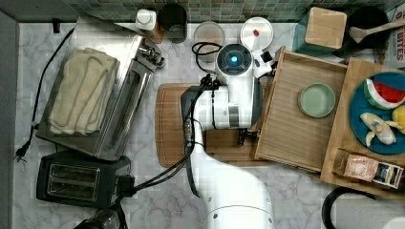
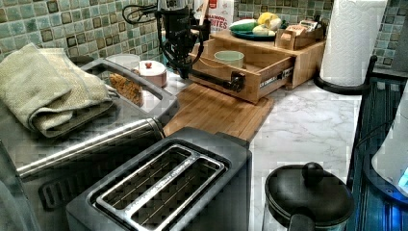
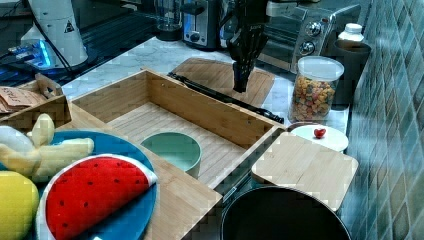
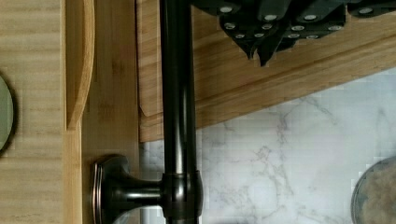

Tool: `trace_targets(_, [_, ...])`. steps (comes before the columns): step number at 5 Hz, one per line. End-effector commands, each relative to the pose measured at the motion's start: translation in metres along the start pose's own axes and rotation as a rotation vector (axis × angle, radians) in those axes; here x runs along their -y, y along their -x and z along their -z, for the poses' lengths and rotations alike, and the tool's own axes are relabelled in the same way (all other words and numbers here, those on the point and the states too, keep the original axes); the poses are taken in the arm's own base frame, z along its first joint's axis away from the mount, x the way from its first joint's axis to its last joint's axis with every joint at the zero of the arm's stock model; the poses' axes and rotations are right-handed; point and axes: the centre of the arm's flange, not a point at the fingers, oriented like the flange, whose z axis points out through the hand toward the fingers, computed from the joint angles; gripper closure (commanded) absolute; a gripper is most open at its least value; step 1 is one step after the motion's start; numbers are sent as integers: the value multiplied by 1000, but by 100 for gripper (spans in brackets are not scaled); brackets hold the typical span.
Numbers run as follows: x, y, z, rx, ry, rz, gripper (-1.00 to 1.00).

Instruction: Close the drawer.

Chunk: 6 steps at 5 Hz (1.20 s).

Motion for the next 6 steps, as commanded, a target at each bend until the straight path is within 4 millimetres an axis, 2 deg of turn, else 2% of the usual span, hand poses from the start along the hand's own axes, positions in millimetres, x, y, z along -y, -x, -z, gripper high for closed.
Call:
trace_targets(1, [-101, -16, -12, 8, -62, -4, 100])
trace_targets(2, [-138, -21, -24, 18, -69, 26, 100])
trace_targets(3, [-172, -22, -48, 19, -101, 15, 100])
trace_targets(4, [-203, -22, -51, 86, -70, -34, 100])
trace_targets(6, [-293, -11, -67, 52, 56, -58, 100])
